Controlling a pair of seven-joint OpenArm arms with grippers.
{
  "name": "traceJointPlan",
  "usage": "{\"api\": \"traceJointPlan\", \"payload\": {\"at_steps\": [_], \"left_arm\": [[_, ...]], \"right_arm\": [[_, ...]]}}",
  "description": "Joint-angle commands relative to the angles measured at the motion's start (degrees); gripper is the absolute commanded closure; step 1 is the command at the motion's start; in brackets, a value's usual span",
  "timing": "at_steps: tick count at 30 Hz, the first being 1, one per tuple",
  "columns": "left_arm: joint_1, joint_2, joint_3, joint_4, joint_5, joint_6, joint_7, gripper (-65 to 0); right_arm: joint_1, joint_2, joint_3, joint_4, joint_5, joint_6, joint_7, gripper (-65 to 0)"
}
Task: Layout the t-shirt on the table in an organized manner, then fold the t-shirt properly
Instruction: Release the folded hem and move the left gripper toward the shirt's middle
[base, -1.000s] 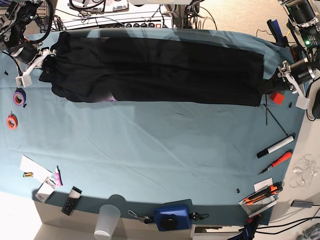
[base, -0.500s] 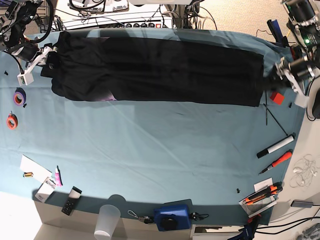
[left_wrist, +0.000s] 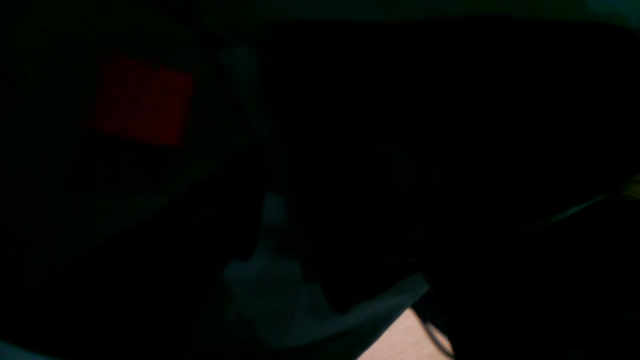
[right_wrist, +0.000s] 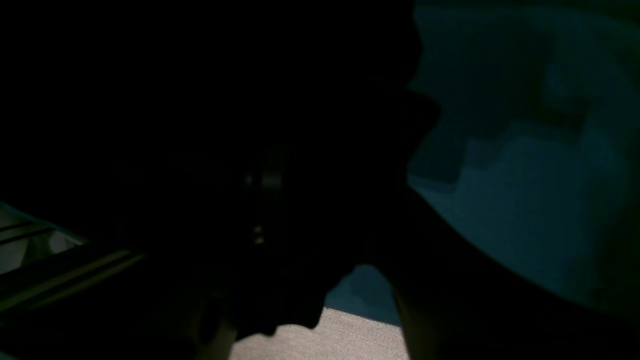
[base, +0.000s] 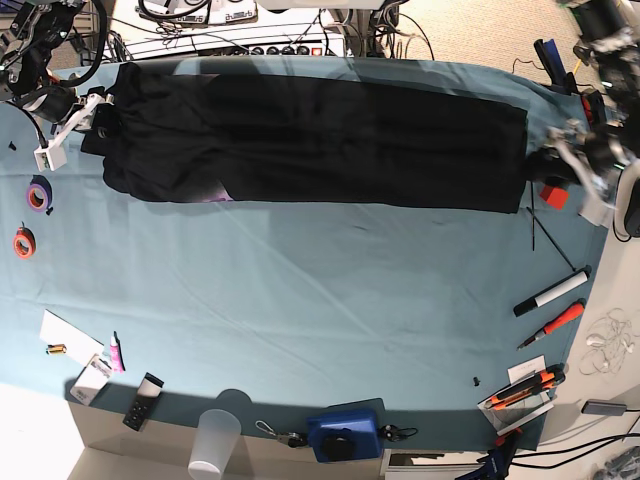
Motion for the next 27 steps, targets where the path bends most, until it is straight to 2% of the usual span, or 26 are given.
{"api": "traceJointPlan", "payload": {"at_steps": [1,3,5,7,9,12,15,19,21,24,27], "left_arm": [[-0.63,0.09,-0.15,0.81,-1.38,-0.04,-0.58,-34.6],[-0.7,2.08,-0.15,0.81,0.24,0.0,-0.58,-34.6],[-0.96,3.58,-0.15,0.81,6.56,0.11,-2.1,-34.6],[-0.96,4.42,-0.15,0.81,13.35,2.34,-5.57,-34.6],[-0.96,4.76,-0.15,0.81,16.83,3.54,-6.93,-34.6],[-0.96,5.31,0.24,0.81,16.96,5.25,-6.19,-34.6],[-0.92,5.68,2.05,0.68,17.05,6.75,-3.1,-34.6],[-0.15,6.19,6.51,0.39,16.98,7.04,-2.45,-34.5],[0.52,6.14,10.16,0.39,17.44,9.05,-3.04,-33.9],[1.14,6.12,15.43,0.39,22.8,14.21,-5.79,-27.2],[0.92,6.1,17.35,0.42,28.85,18.6,-6.12,-15.6]], "right_arm": [[0.13,1.31,0.59,0.96,0.79,0.09,0.75,-19.0],[0.13,1.31,0.59,0.96,0.76,0.09,0.75,-19.0],[0.11,1.31,0.59,0.96,0.74,0.09,0.75,-19.0],[0.11,1.31,0.59,0.96,0.46,0.07,0.75,-19.0],[0.13,1.31,0.59,0.96,0.33,0.09,0.75,-19.0],[0.13,1.31,0.59,0.96,0.35,0.09,0.75,-19.0],[0.13,1.31,0.59,0.96,0.37,0.09,0.75,-19.0],[0.13,1.33,0.59,0.96,0.35,0.09,0.75,-19.0],[0.13,1.33,0.59,0.96,0.35,0.09,0.75,-19.0],[0.13,1.33,0.59,0.96,0.35,0.11,0.75,-19.0],[0.11,1.31,0.59,0.96,0.35,0.09,0.75,-19.0]]}}
